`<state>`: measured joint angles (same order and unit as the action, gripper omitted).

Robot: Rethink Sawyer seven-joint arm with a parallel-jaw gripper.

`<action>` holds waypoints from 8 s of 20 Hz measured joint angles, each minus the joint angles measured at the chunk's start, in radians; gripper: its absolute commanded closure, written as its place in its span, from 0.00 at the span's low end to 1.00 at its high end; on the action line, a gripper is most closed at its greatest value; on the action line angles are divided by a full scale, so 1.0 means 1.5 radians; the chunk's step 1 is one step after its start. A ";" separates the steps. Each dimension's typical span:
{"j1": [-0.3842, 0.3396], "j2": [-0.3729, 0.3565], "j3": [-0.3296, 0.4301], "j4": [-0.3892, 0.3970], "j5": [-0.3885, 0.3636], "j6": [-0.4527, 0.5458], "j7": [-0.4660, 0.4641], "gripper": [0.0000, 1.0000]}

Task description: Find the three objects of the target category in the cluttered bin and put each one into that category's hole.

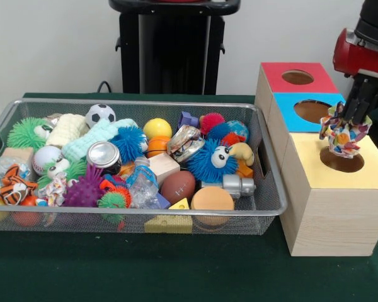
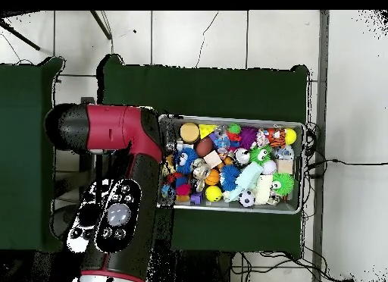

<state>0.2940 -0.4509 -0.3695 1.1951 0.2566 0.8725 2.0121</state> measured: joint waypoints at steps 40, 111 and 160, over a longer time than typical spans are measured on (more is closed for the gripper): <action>-0.011 0.023 -0.010 -0.043 0.000 -0.035 0.000 1.00; -0.010 -0.034 -0.002 0.044 -0.002 -0.036 0.000 1.00; 0.001 0.023 -0.002 -0.001 0.003 -0.053 0.000 1.00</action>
<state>0.2960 -0.4164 -0.3727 1.1933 0.2605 0.7924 2.0121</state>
